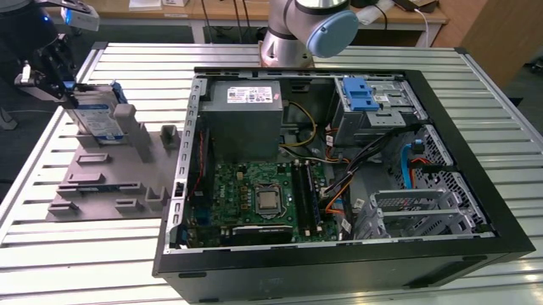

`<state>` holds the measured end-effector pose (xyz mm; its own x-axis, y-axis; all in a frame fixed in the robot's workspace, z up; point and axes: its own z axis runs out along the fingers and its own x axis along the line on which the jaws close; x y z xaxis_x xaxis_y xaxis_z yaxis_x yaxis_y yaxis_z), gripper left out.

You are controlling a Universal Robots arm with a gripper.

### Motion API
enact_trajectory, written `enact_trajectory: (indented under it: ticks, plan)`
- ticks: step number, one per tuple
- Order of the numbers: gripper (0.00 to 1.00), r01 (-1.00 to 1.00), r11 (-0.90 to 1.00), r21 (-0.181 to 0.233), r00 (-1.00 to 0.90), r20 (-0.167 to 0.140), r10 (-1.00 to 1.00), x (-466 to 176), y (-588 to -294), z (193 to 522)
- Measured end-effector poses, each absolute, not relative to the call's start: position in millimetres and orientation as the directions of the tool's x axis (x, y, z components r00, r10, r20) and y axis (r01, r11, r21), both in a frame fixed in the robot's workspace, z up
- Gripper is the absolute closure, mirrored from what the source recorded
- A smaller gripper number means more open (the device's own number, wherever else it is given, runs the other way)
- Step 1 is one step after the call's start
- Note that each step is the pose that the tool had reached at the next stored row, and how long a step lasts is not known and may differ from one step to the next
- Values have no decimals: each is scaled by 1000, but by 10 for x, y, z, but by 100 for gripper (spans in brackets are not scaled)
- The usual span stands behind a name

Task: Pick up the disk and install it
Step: 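Pick up the disk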

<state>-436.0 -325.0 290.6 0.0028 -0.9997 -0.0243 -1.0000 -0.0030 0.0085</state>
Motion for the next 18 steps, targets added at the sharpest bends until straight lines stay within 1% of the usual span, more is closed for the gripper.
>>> enact_trajectory:
  ticks: [18]
  plan:
    - [64,-1000,-3,8,3,-24,-1000,-4360,-3250,3171]
